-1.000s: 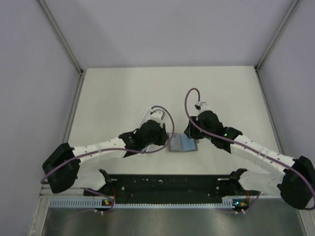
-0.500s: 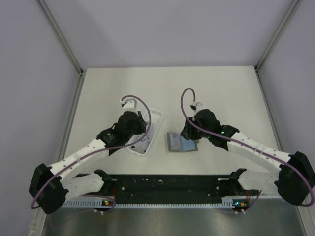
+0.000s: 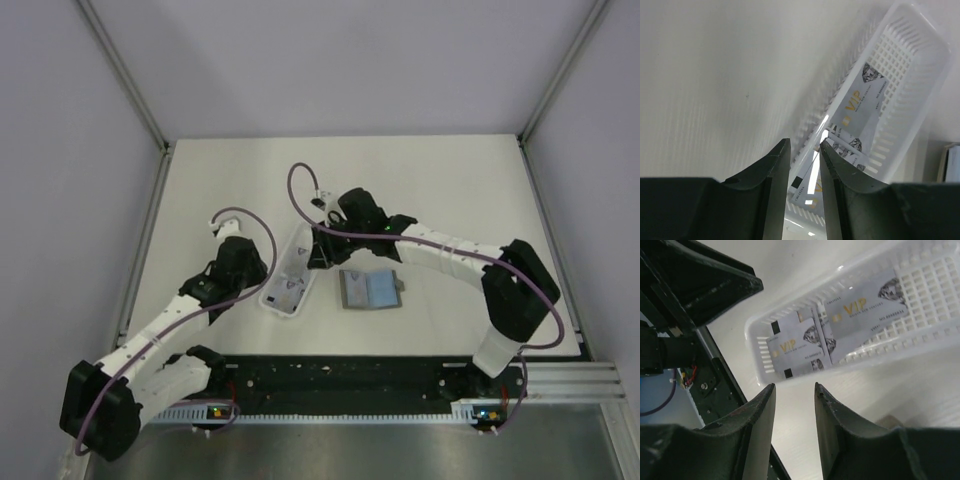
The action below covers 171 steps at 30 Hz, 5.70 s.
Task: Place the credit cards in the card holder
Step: Pick up the credit card from the storage box.
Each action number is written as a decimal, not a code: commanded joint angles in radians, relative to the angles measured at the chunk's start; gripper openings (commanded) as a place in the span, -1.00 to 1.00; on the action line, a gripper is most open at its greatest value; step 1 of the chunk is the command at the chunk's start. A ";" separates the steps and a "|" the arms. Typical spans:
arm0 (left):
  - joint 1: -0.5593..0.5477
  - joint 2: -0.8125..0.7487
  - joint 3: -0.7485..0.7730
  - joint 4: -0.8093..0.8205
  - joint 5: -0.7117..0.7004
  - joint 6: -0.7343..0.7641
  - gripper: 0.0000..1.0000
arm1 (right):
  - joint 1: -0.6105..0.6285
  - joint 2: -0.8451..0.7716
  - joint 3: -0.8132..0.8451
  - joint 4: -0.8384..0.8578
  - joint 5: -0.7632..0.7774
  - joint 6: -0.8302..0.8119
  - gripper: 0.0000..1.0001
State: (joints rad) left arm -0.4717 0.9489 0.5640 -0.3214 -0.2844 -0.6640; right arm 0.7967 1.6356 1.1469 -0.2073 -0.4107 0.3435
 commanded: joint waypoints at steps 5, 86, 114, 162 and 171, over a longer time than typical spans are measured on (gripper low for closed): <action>0.021 -0.009 -0.065 0.039 0.063 -0.020 -0.28 | 0.027 0.239 0.255 0.014 -0.118 0.014 -0.24; -0.229 -0.180 -0.365 0.530 0.071 0.130 -1.00 | 0.039 0.271 0.083 0.046 -0.017 -0.054 -0.14; -0.228 -0.157 -0.355 0.521 0.053 0.115 -1.00 | 0.073 0.328 0.094 0.046 -0.186 -0.084 -0.24; -0.226 -0.119 -0.297 0.412 -0.048 0.035 -1.00 | 0.052 -0.020 -0.111 0.183 0.002 0.100 -1.00; -0.226 -0.156 -0.170 0.275 -0.075 0.030 -0.09 | -0.076 -0.197 -0.230 0.276 -0.034 0.301 -1.00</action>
State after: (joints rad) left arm -0.7010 0.8284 0.3195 -0.0074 -0.3367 -0.6338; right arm 0.7757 1.5082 0.9585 -0.0051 -0.4332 0.5304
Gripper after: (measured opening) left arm 0.398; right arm 0.007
